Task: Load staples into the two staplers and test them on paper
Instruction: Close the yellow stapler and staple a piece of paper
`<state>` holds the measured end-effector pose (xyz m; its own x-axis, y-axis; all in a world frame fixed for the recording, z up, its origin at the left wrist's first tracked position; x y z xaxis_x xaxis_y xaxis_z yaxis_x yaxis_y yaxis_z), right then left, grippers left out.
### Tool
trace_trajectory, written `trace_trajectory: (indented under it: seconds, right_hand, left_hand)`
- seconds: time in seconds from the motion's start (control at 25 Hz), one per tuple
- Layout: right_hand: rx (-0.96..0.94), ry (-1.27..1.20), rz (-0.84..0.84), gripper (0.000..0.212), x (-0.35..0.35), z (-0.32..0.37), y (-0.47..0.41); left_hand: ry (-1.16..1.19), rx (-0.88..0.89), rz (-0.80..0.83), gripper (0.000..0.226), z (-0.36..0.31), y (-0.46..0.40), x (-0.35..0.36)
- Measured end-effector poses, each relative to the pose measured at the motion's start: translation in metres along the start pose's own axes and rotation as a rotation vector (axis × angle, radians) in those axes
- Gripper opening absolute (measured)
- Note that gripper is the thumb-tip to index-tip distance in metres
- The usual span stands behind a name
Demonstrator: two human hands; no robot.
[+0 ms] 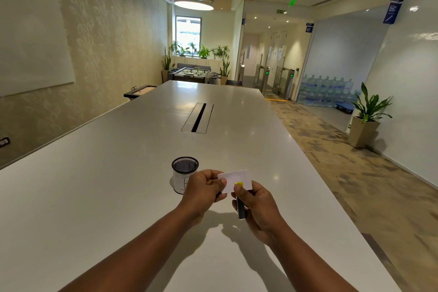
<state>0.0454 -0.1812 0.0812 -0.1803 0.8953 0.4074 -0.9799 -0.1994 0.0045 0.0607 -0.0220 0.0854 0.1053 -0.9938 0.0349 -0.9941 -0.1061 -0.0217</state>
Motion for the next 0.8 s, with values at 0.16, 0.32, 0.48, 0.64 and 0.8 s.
trace_trajectory:
  seconds: [0.16, 0.32, 0.48, 0.64, 0.8]
  right_hand:
    - [0.045, -0.018, -0.018, 0.044, 0.0015, -0.0018, -0.0023]
    - [0.067, -0.046, -0.025, 0.037, 0.0047, -0.0032, -0.0038]
    - [0.073, -0.027, -0.049, 0.040, 0.0053, -0.0045, -0.0048]
    - [0.074, -0.026, -0.042, 0.047, 0.0048, -0.0068, -0.0055]
    - [0.064, -0.022, -0.056, 0.050, 0.0037, -0.0090, -0.0061]
  left_hand:
    - [-0.022, 0.004, 0.006, 0.009, 0.0009, 0.0003, -0.0007]
    - [-0.031, 0.013, 0.008, 0.009, 0.0016, 0.0000, -0.0019]
    - [-0.032, 0.014, 0.015, 0.008, 0.0011, 0.0001, -0.0033]
    - [-0.047, 0.023, 0.023, 0.009, 0.0018, 0.0006, -0.0032]
    - [-0.039, 0.028, 0.029, 0.009, 0.0025, 0.0014, -0.0013]
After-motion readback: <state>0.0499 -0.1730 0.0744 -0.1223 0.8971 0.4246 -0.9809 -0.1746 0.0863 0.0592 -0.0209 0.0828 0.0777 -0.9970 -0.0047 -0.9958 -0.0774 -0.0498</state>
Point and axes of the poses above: each hand's wrist, its own y-axis away from the middle knuckle, its own x-axis out of the palm, z = x × y, the point moved 4 cm from there along -y, towards the middle knuckle, and after that the axes turned 7 degrees about -y, right-handed, at the moved point
